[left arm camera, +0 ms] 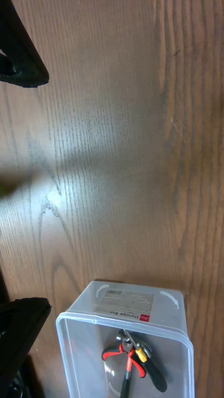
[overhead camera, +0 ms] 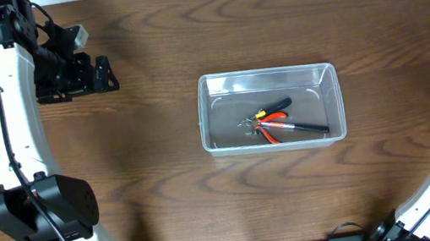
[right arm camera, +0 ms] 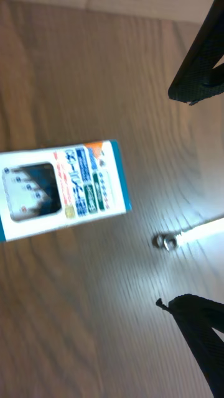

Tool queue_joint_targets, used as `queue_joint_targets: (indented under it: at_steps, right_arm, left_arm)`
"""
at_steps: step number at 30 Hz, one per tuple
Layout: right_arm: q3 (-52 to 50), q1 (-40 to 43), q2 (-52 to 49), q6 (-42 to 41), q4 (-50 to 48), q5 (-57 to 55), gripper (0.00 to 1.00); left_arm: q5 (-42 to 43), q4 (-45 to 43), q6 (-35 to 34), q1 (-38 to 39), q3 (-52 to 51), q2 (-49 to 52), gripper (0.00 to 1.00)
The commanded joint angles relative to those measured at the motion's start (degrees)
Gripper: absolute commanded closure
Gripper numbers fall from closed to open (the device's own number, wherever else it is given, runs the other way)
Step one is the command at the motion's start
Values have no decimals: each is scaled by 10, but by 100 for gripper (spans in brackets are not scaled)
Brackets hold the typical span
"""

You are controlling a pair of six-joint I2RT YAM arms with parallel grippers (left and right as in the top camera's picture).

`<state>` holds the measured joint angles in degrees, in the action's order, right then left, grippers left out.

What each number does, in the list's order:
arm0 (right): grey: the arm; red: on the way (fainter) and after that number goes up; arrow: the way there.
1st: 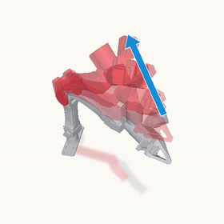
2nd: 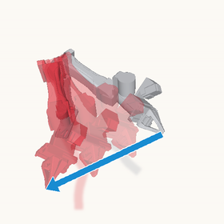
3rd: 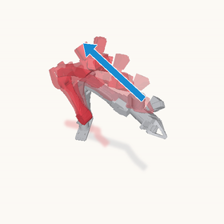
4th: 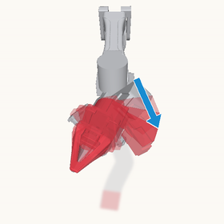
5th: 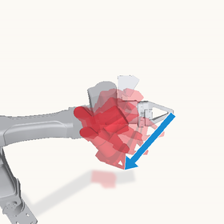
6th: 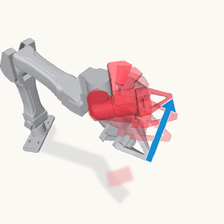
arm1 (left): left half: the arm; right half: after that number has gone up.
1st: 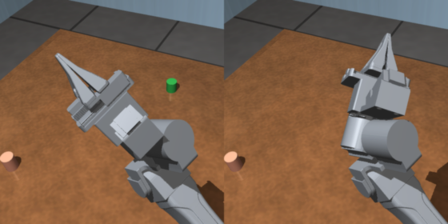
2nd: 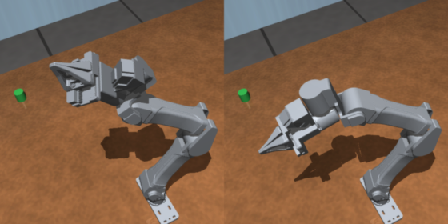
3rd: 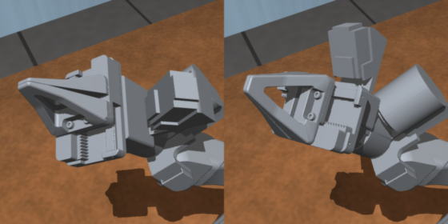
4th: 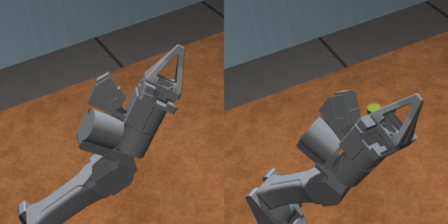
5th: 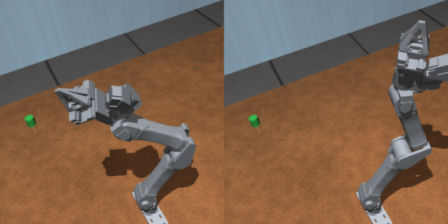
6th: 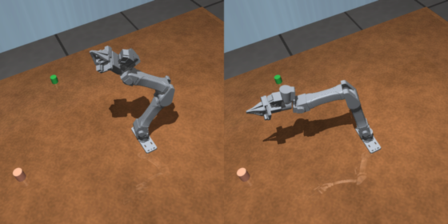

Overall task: Pack container
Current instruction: 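Move the right gripper over the blue-white screwdriver-set box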

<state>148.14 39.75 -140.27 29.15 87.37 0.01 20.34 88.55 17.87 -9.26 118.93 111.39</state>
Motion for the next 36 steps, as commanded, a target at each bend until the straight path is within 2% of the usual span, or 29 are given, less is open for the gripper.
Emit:
queue_joint_targets:
  at_steps: [1, 8, 13, 17, 25, 36]
  right_arm:
    - [11, 6, -13, 76, -12, 7, 1]
    - [10, -5, -31, 134, -54, 38, 1]
    - [10, -12, -44, 131, -114, 32, 1]
    - [10, -13, -56, 89, -148, 32, 1]
    - [10, -17, -98, 57, -116, 6, 1]
    - [10, -15, -114, 55, -109, 4, 1]
  left_arm:
    - [-5, 3, 3, 0, 2, 4, 2]
    - [-5, 3, 3, 0, 2, 4, 2]
    - [-5, 3, 3, 0, 2, 4, 2]
    - [-5, 3, 3, 0, 2, 4, 2]
    - [-5, 3, 3, 0, 2, 4, 2]
    - [-5, 3, 3, 0, 2, 4, 2]
